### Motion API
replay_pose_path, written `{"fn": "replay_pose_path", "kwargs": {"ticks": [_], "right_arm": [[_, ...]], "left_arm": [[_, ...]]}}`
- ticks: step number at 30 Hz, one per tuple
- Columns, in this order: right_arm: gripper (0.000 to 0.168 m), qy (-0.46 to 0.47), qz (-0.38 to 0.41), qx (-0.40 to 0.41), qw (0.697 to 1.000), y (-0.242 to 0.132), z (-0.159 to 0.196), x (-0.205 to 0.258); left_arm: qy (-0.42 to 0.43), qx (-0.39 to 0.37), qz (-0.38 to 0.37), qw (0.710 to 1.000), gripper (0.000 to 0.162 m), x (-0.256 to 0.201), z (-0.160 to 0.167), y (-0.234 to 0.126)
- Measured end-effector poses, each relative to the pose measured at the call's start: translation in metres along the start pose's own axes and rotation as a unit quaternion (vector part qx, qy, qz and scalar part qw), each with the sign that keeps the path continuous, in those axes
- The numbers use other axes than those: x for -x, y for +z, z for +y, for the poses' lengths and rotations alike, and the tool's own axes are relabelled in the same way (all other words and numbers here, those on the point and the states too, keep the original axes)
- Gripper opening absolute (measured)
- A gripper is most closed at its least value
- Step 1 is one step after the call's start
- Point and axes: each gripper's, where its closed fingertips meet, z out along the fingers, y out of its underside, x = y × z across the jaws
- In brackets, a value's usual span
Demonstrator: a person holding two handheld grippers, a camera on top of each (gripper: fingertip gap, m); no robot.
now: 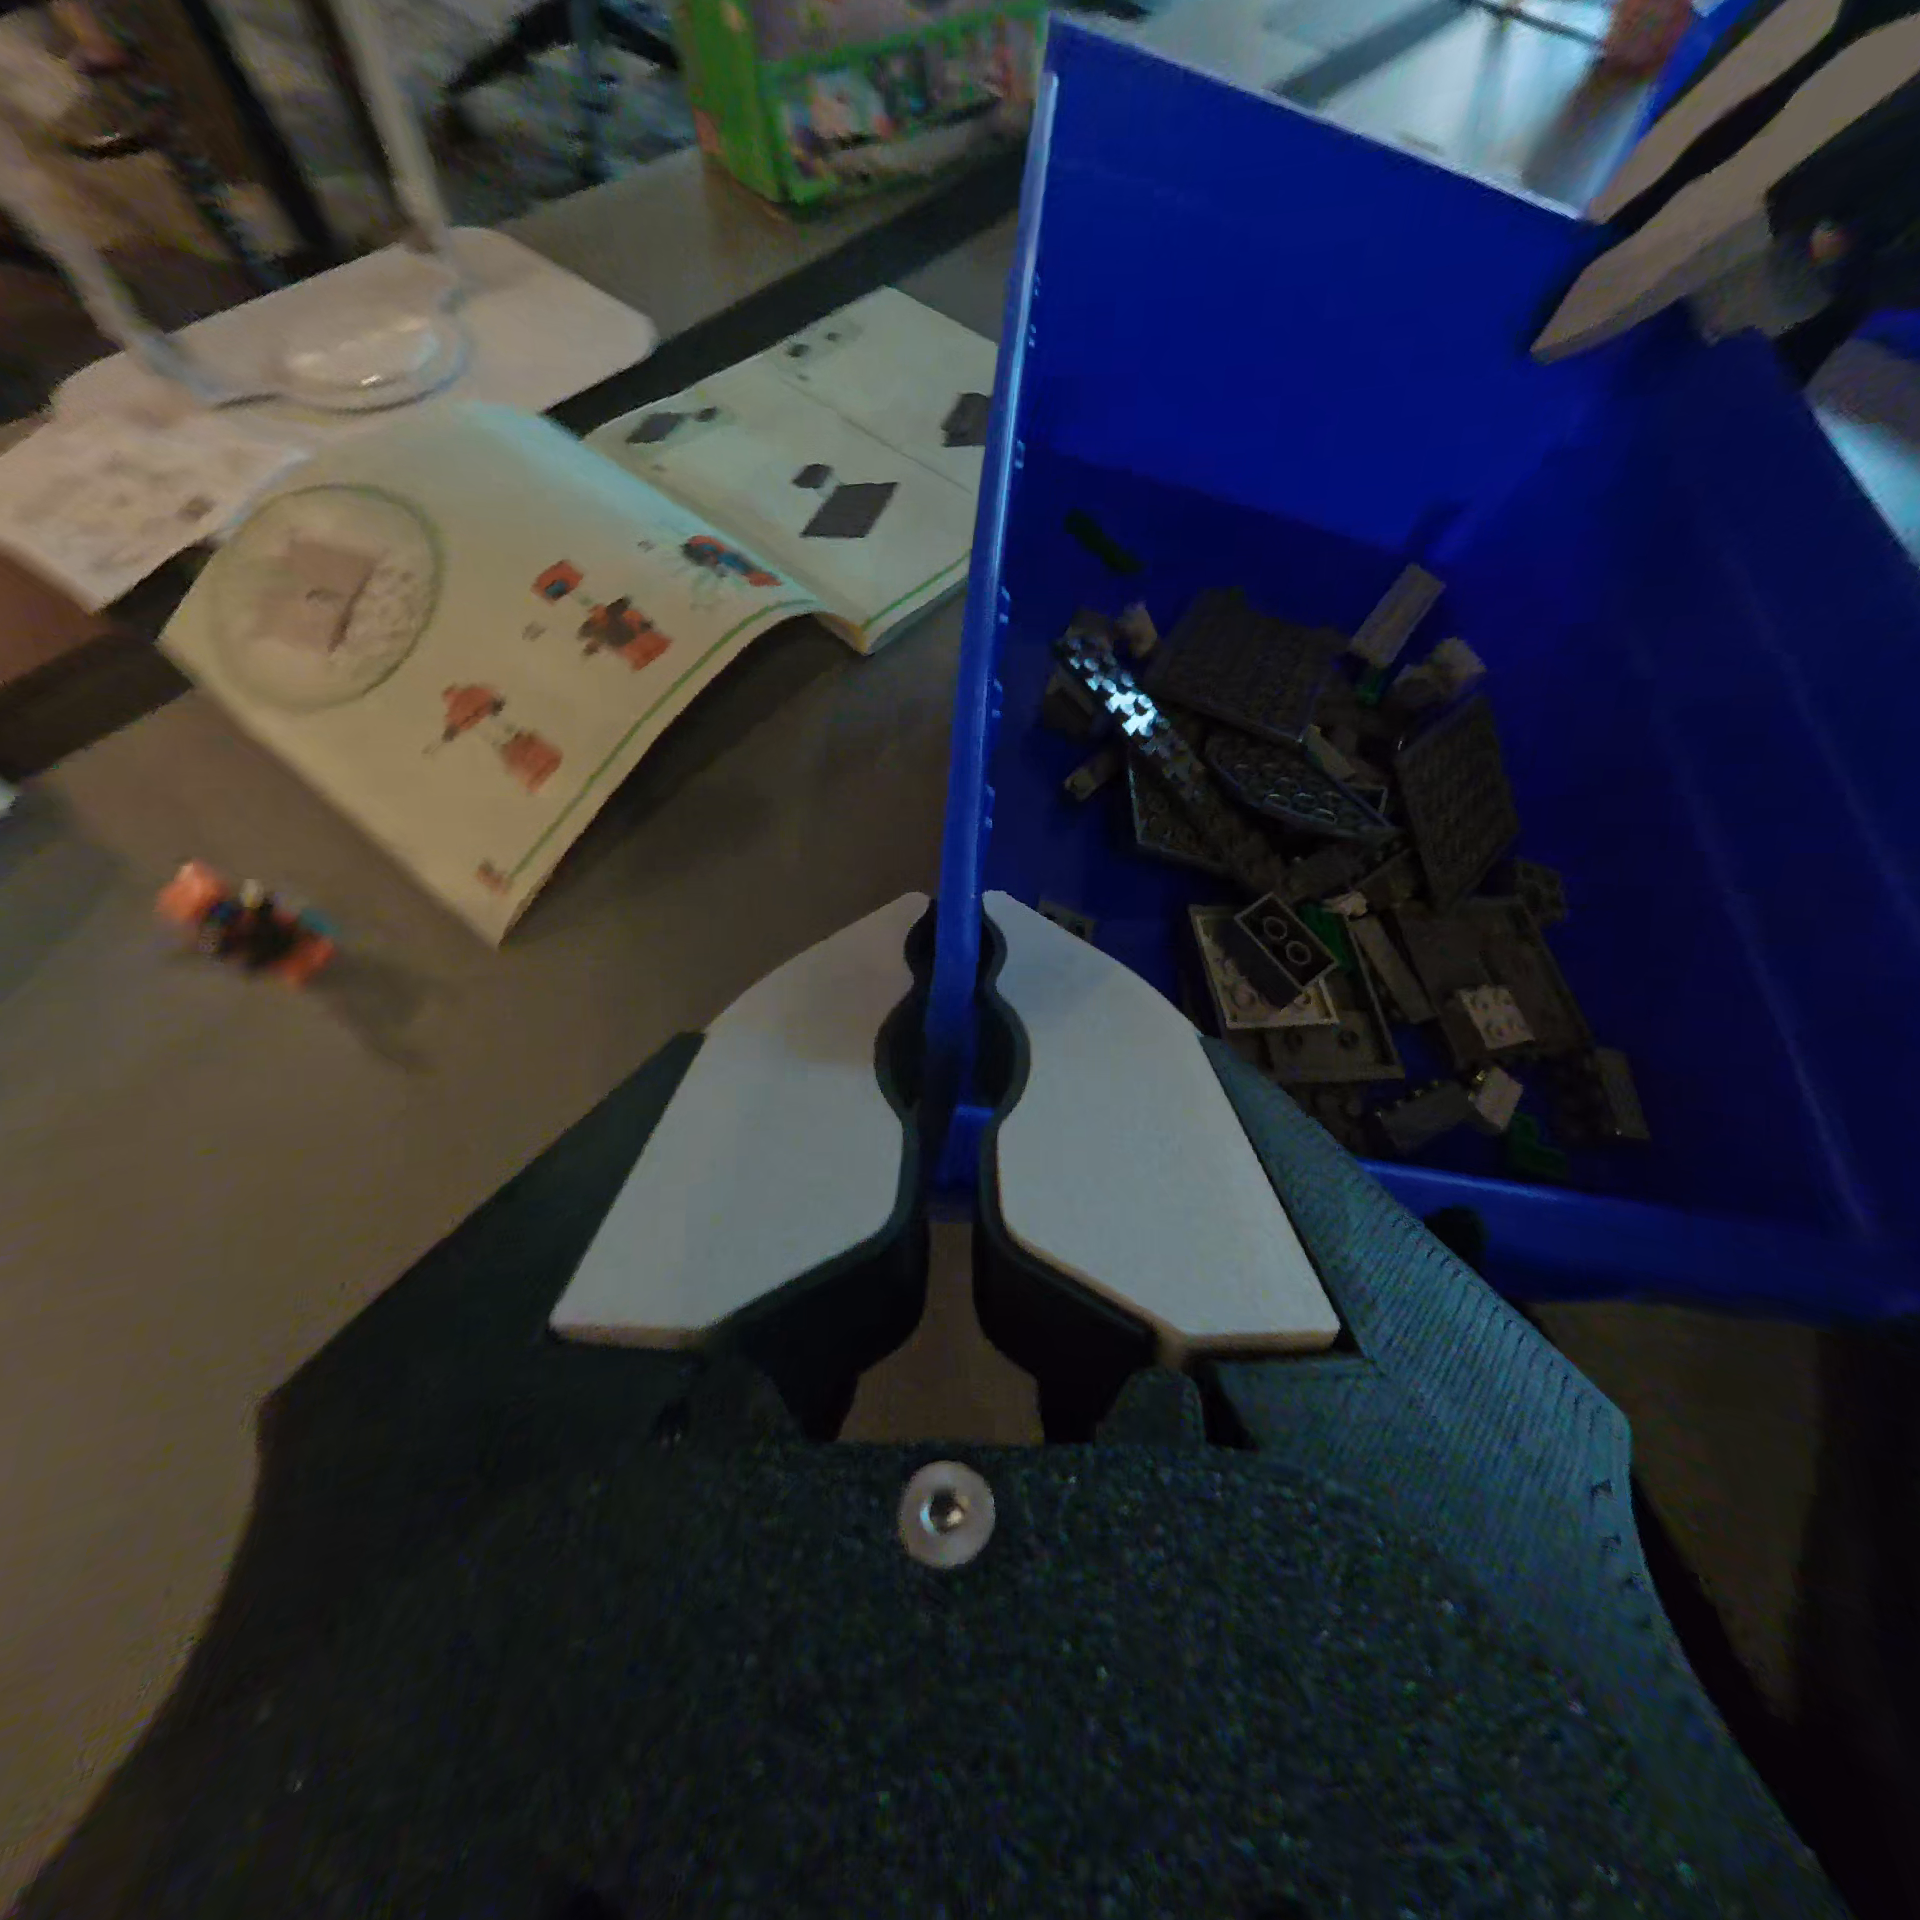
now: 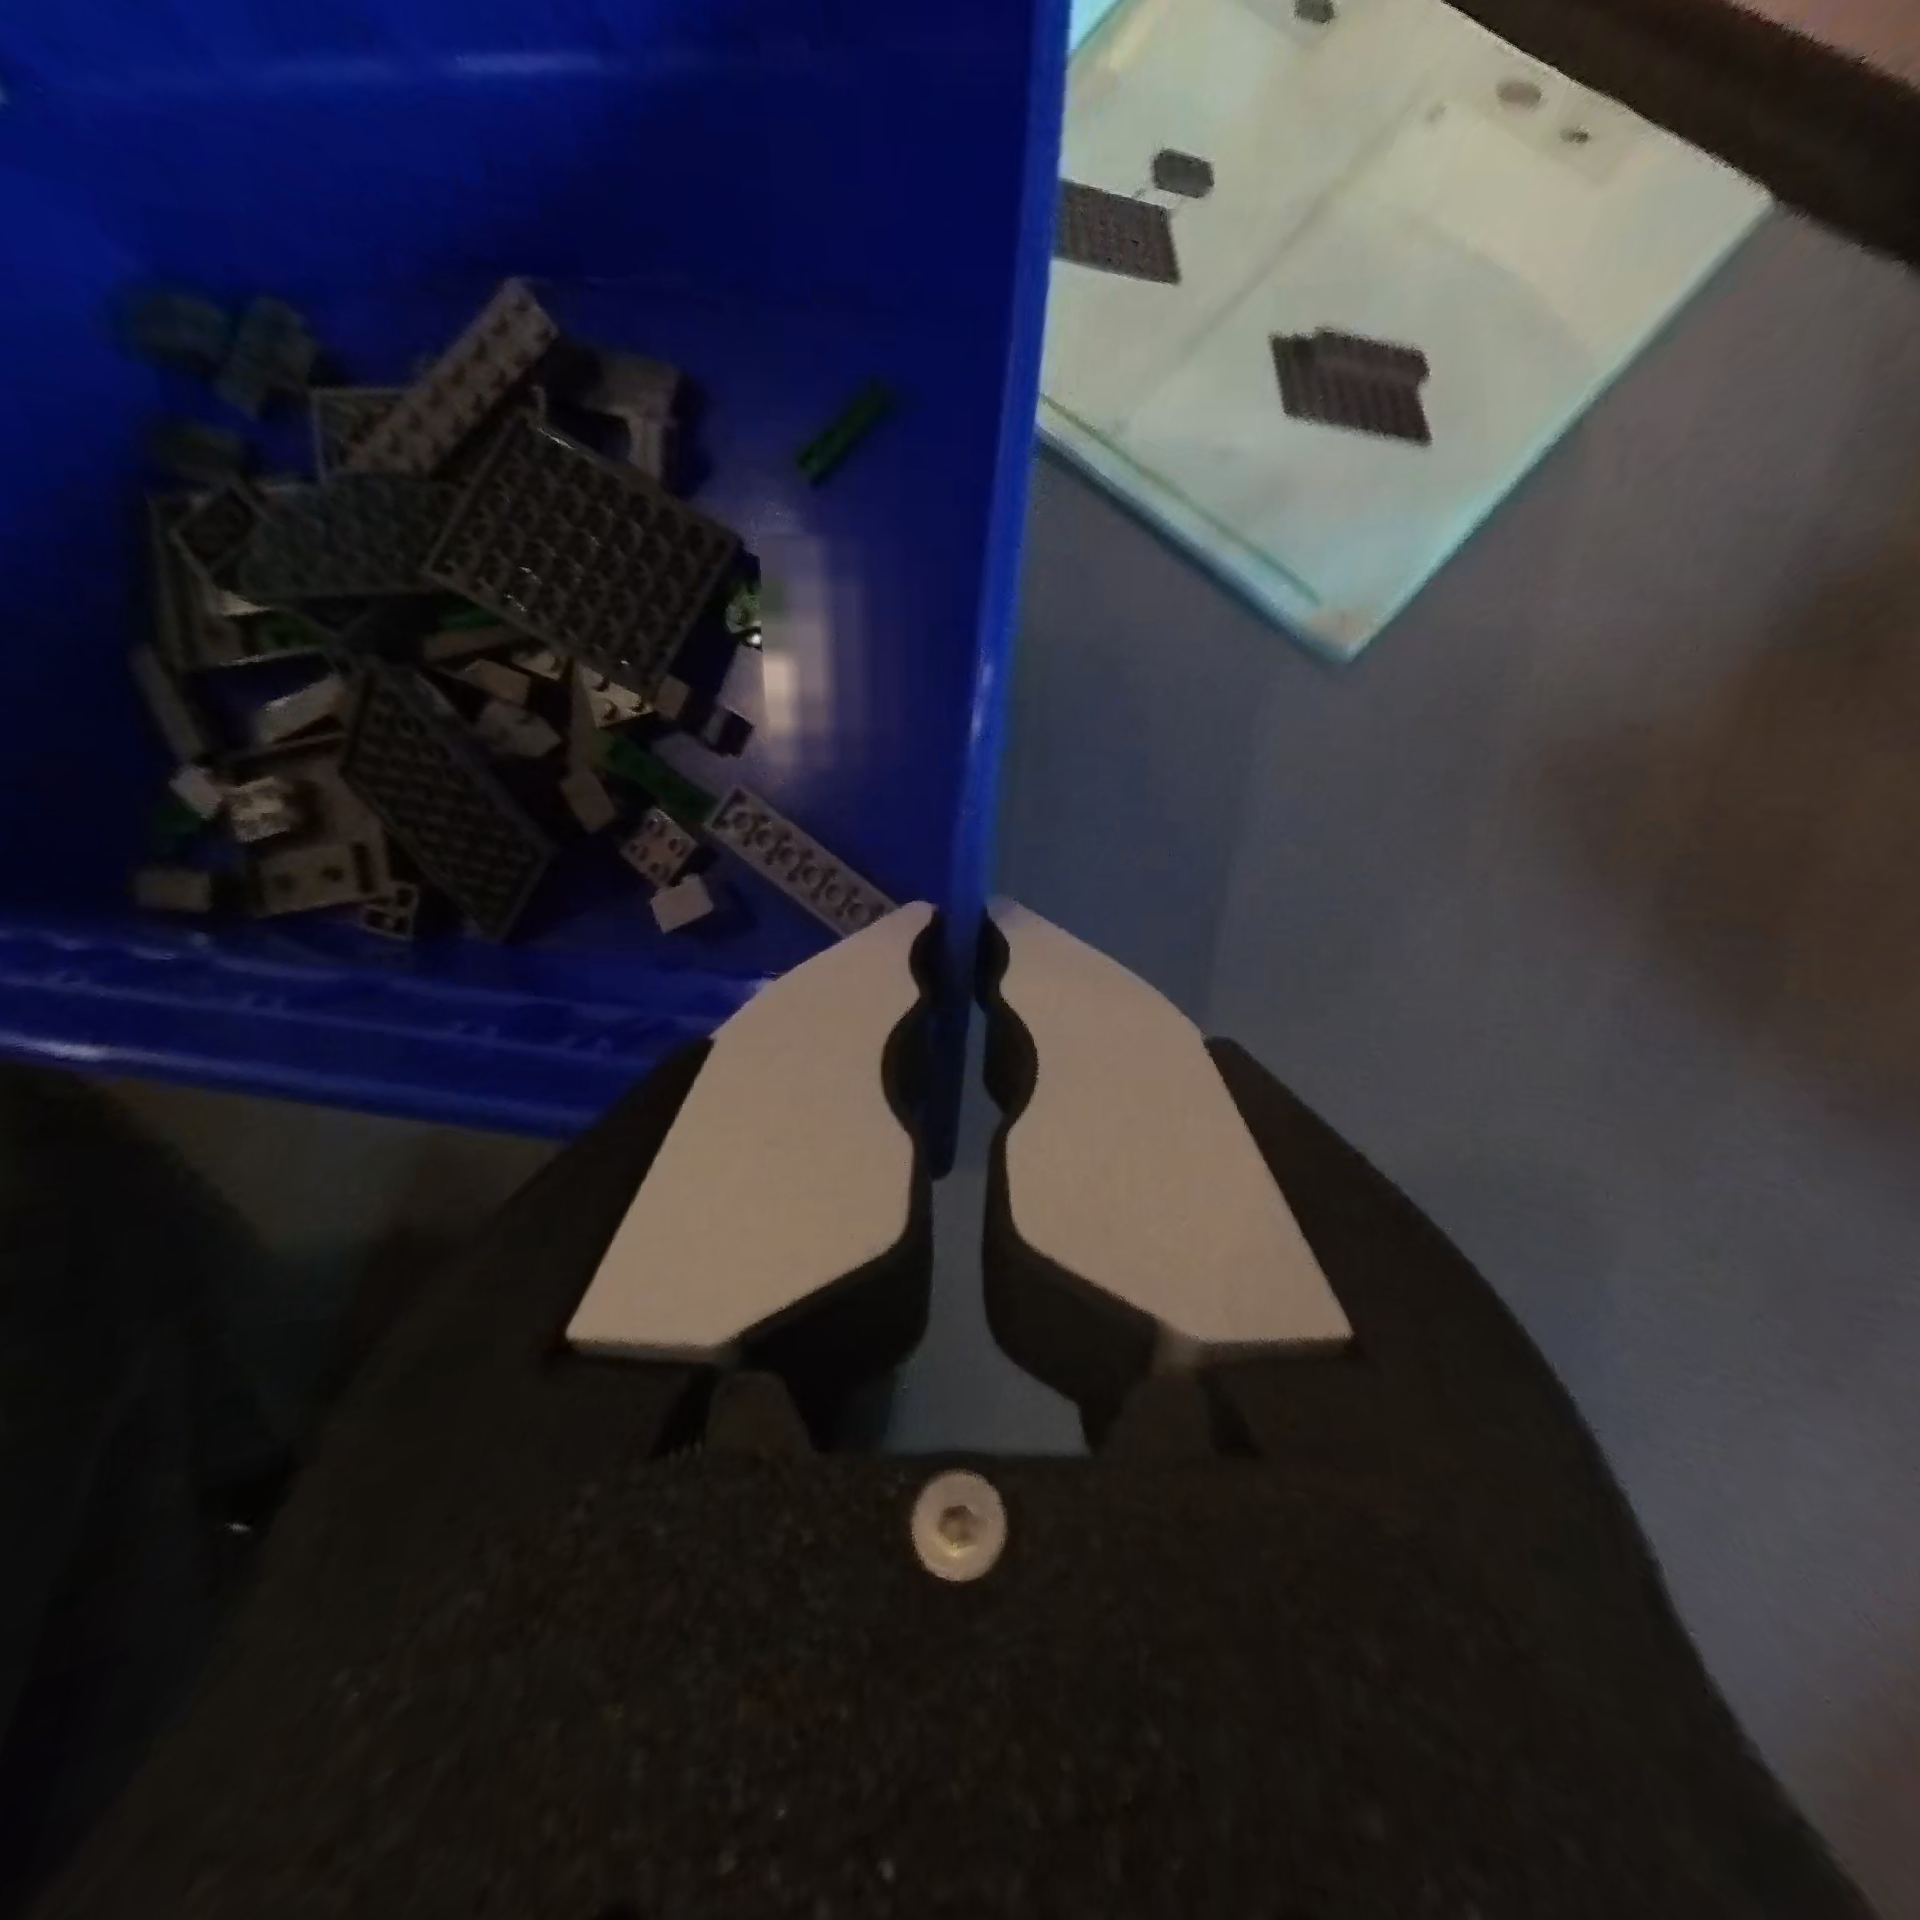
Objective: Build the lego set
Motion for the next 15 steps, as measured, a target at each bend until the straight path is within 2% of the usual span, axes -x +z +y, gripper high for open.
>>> {"fn": "replay_pose_path", "kwargs": {"ticks": [5,9,12,15], "right_arm": [[0.002,-0.051,-0.027,0.011,0.998,0.021,-0.036,0.009],[0.003,-0.079,-0.037,-0.027,0.996,0.03,-0.065,0.024],[0.009,-0.075,-0.052,-0.066,0.994,0.027,-0.081,0.034],[0.022,-0.063,-0.05,-0.106,0.991,0.019,-0.09,0.033]], "left_arm": [[-0.059,-0.032,-0.057,0.996,0.004,0.005,0.023,-0.029],[-0.082,-0.062,-0.092,0.99,0.005,0.009,0.035,-0.056],[-0.09,-0.075,-0.121,0.986,0.004,0.017,0.042,-0.076],[-0.107,-0.084,-0.146,0.98,0.005,0.027,0.049,-0.096]]}}
